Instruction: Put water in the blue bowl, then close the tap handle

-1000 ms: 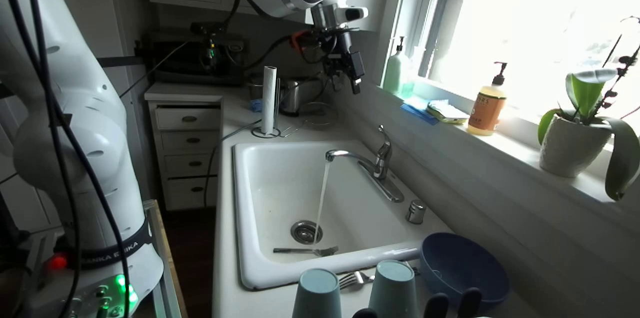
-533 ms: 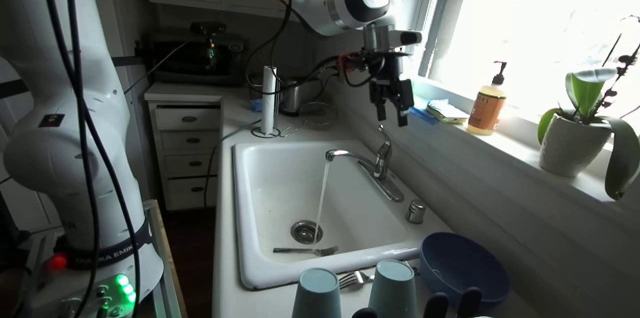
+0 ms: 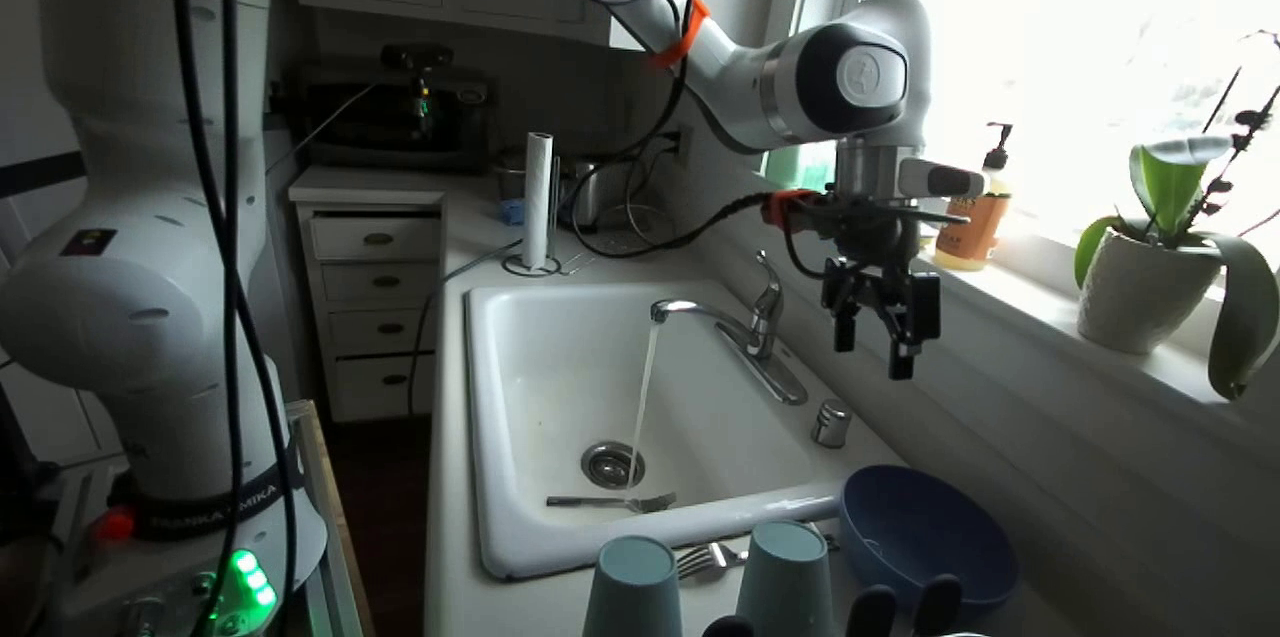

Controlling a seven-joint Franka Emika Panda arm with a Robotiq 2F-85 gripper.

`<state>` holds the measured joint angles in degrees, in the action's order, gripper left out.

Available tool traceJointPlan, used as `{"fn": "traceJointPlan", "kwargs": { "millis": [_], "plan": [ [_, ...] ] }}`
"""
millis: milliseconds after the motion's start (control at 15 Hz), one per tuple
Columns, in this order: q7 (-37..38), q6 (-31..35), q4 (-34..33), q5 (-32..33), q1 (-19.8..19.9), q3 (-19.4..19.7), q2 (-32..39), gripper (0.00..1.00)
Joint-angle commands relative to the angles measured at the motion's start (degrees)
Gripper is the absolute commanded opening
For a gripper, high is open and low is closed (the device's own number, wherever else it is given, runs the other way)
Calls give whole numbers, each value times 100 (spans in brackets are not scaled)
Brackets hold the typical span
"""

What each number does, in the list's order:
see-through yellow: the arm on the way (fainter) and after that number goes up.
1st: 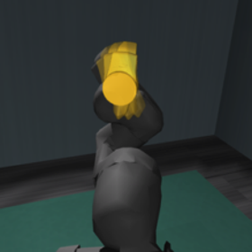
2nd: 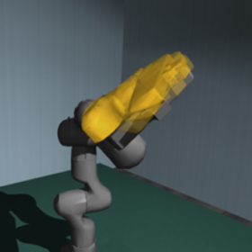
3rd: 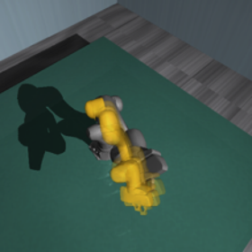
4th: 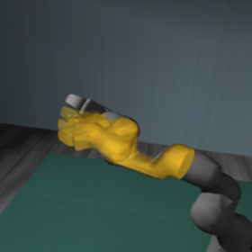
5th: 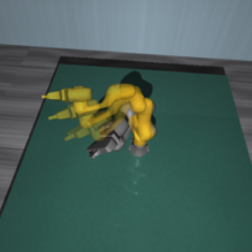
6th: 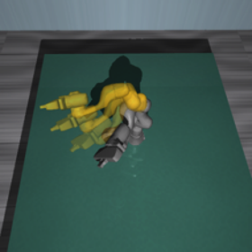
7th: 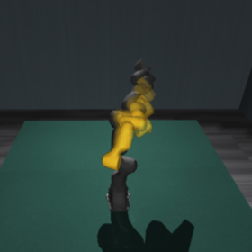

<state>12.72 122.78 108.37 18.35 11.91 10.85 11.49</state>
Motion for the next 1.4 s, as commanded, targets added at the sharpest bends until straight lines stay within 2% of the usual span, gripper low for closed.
{"fn": "traceJointPlan", "kwargs": {
  "millis": [0, 200, 400, 600, 1000, 1333],
  "plan": [
    [17, -18, -95, -29, -71, 104, 109, 100],
    [144, -125, -372, -32, -67, 141, 362, 100],
    [-342, -203, -727, 102, 88, 293, 777, 100],
    [-1109, -166, -1079, -29, 352, 411, 1228, 100],
    [-2288, -41, -1832, -583, 1031, 323, 2151, 100],
    [-2512, 141, -2406, -975, 1273, 220, 2831, 100]
  ]
}}
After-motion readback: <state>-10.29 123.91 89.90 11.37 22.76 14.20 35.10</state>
